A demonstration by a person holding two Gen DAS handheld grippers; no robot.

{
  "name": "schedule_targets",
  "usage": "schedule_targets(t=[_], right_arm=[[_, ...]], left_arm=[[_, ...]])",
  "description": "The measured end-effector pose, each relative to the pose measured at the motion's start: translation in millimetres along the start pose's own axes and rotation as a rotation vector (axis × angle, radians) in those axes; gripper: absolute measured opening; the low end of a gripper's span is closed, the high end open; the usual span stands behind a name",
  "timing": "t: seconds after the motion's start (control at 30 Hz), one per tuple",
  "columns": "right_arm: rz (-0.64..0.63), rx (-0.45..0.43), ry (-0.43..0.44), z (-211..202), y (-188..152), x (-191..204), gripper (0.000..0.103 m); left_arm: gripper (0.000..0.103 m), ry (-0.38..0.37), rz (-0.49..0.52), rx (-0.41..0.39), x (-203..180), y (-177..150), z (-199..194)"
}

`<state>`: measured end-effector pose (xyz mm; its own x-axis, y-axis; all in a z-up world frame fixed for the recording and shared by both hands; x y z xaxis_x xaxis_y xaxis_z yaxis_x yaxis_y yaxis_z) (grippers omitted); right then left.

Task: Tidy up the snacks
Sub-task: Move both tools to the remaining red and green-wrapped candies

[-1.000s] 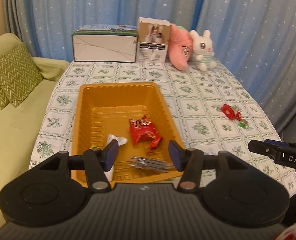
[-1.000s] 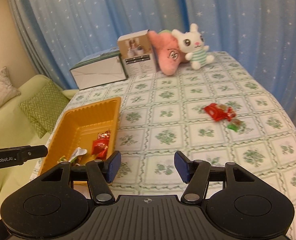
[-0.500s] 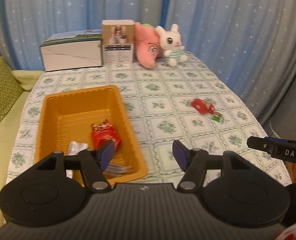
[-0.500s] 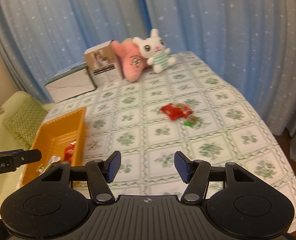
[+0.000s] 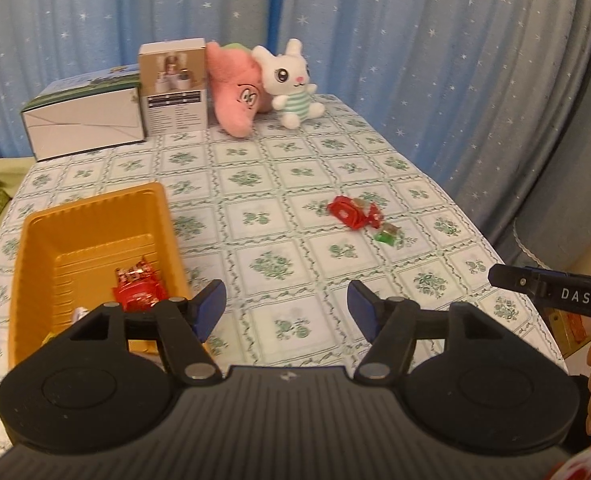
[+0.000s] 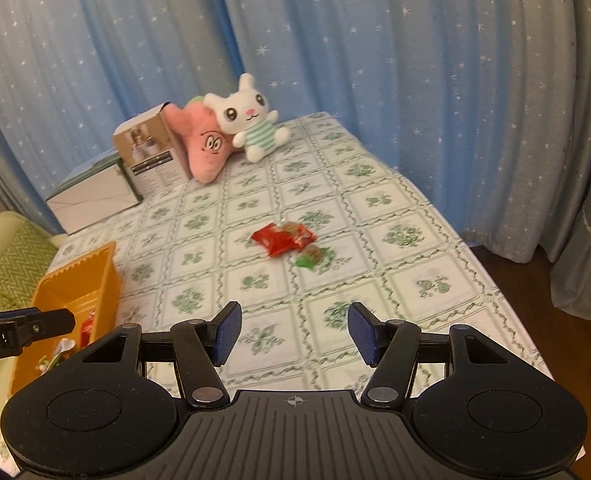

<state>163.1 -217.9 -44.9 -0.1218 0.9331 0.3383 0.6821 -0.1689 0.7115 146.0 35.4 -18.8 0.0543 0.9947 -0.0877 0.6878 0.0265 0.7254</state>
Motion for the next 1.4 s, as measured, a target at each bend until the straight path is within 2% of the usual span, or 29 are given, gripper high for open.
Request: schedule_targets(t=[0.47,0.7,0.97,1.0,1.07,1.27,1.4], right_arm=[[0.002,0.005,-0.024,51,18,-20,0.059],[-0.014,0.0,-0.013,95,25,-22,0.059],[-0.023,0.045,0.002,163,17,-22,0.058],[-0.022,0.048,0.003,171,17,-22,0.057],[-0.016,0.054,0.011,184,18,-20,0.047],[-0.059,0.057,-0.017,212,23,-17,0.042],[-0.081,0.075,-0.039,223,20,-16,0.035]], left_arm=[[0.064,-0.013,0.03,0.016,-14,22,57],[0.068,-0.003,0.017,0.011,-8,32,91],[0.068,0.035,0.037,0.035,-1,33,139],[0.068,0.036,0.032,0.039,0,34,145],[0.068,0.041,0.027,0.04,1,35,155],[0.07,0.033,-0.01,0.038,5,37,174],[0.072,0.034,-0.023,0.039,6,35,180]])
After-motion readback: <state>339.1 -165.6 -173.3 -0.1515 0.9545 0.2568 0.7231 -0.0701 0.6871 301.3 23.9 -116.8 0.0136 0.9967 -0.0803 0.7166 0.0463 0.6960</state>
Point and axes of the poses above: each gripper's, at about its wrist camera, not at the fingertips, and z roughly the way its jaws point, x to its left, y to its top, the point moved 6 cm from there along z, roughly the way its jaws point, and after that the axes turned 2 degrees about -x, right-handed, at the moved point
